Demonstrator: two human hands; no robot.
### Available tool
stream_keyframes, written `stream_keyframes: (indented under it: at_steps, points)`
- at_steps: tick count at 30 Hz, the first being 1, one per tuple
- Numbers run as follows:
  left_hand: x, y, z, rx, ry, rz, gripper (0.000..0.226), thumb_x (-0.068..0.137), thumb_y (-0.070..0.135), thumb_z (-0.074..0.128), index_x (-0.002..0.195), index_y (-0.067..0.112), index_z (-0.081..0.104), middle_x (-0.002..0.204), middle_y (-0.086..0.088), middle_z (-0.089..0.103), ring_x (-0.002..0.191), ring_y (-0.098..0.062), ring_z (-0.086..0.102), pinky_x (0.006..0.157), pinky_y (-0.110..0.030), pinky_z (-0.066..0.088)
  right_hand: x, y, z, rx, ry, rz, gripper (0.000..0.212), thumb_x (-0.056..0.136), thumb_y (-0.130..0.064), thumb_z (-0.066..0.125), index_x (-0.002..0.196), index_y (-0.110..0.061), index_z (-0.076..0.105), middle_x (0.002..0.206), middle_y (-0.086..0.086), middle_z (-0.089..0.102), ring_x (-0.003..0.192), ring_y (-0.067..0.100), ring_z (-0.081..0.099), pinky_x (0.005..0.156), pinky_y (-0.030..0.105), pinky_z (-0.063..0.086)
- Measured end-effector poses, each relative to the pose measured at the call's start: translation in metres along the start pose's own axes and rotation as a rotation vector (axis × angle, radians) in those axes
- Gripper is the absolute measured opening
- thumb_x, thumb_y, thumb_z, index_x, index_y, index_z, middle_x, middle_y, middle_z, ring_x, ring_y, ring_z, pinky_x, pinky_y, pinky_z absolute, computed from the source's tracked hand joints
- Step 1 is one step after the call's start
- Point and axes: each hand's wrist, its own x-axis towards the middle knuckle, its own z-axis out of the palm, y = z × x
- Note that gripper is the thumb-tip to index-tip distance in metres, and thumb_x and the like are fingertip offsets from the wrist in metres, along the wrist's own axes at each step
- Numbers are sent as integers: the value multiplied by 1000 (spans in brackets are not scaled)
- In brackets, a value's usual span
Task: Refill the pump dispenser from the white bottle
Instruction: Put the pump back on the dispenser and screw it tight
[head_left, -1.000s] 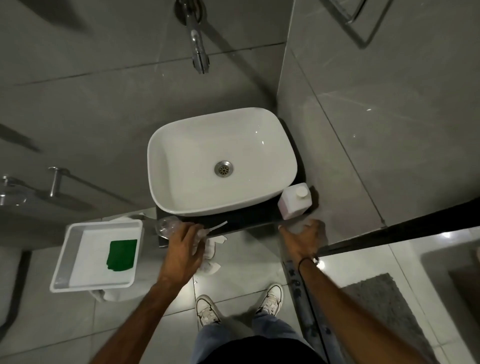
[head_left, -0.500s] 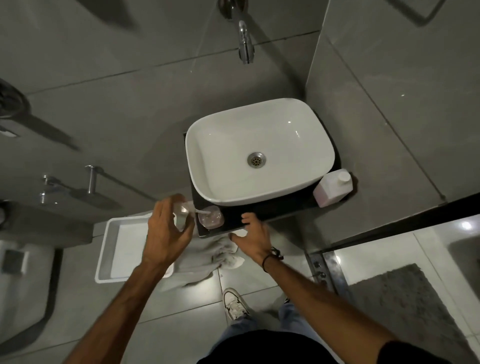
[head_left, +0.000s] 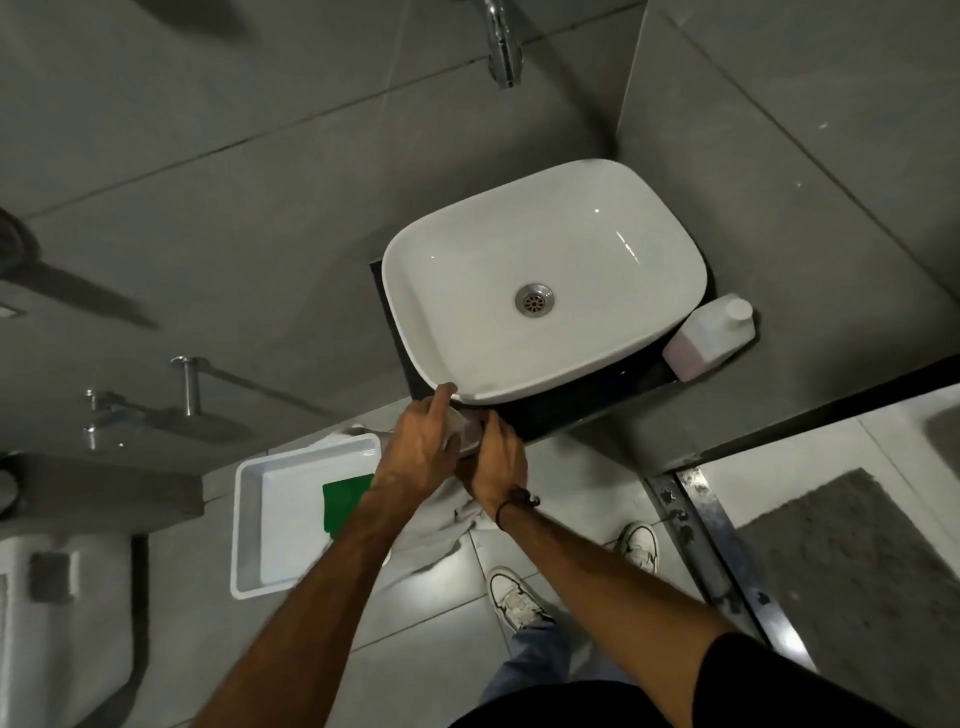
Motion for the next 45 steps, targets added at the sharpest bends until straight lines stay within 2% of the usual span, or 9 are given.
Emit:
stream_keyframes:
  at_steps: [3, 7, 12, 22, 30, 35, 38, 41, 45]
  points:
    - [6, -6, 0, -13, 37, -9, 47, 83, 7, 68, 126, 11, 49, 101, -19, 69, 87, -38, 67, 68, -37, 54, 1, -2, 9, 23, 61, -1, 60, 88, -24, 73, 141, -9, 49, 137, 12, 59, 127, 29, 53, 105, 38, 43]
    - [1, -18, -8, -80, 78, -123, 49, 81, 21, 76, 121, 18, 47, 85, -4, 73, 68, -20, 66, 60, -25, 50, -4, 8, -1, -65, 139, -184, 80, 58, -47, 90, 127, -16, 63, 119, 4, 63, 111, 26, 57, 96, 42, 46]
    - [-16, -25, -17, -258, 137, -310, 20, 78, 34, 81, 79, 26, 62, 67, 13, 65, 62, -4, 63, 55, -16, 44, -17, 13, -32, -315, 176, -373, 79, 56, -63, 70, 130, -36, 56, 111, -8, 48, 103, 16, 46, 85, 37, 42]
    - [-34, -18, -16, -457, -21, -40, 43, 68, 5, 88, 102, 26, 71, 101, 8, 75, 95, -15, 72, 88, -44, 61, -28, 17, -76, -421, 45, -423, 80, 54, -67, 72, 127, -36, 61, 107, -7, 52, 99, 16, 48, 79, 34, 44]
    - [-39, -9, -17, -385, -70, -22, 58, 68, 31, 92, 118, 29, 63, 105, 14, 74, 94, -9, 71, 82, -30, 61, -35, 24, -87, -411, 23, -426, 80, 52, -65, 71, 126, -38, 57, 107, -8, 51, 96, 16, 47, 77, 35, 47]
    - [-36, -1, -20, -170, -75, -2, 16, 82, 39, 78, 90, 30, 68, 76, 12, 70, 67, -4, 65, 59, -22, 51, -38, 28, -92, -432, 16, -424, 80, 53, -65, 73, 126, -37, 57, 106, -9, 52, 97, 15, 47, 81, 37, 48]
    - [-37, 3, -20, -182, -102, 108, 42, 73, 12, 83, 100, 38, 65, 90, 21, 69, 81, 3, 65, 67, -15, 51, -40, 30, -93, -419, 25, -418, 79, 52, -64, 74, 124, -37, 58, 104, -8, 53, 96, 15, 49, 80, 38, 49]
    - [-37, 6, -19, -225, -135, 83, 59, 71, 30, 87, 123, 32, 59, 104, 16, 68, 90, 0, 66, 74, -14, 54, -42, 29, -92, -423, 17, -419, 80, 53, -65, 76, 126, -37, 57, 105, -8, 53, 97, 15, 50, 81, 37, 47]
    - [-37, 8, -17, -93, -83, -6, 24, 86, 48, 70, 89, 25, 67, 74, 15, 64, 67, -2, 61, 59, -18, 43, -42, 28, -91, -434, -10, -405, 81, 54, -65, 75, 128, -37, 58, 107, -9, 53, 100, 14, 49, 84, 37, 46]
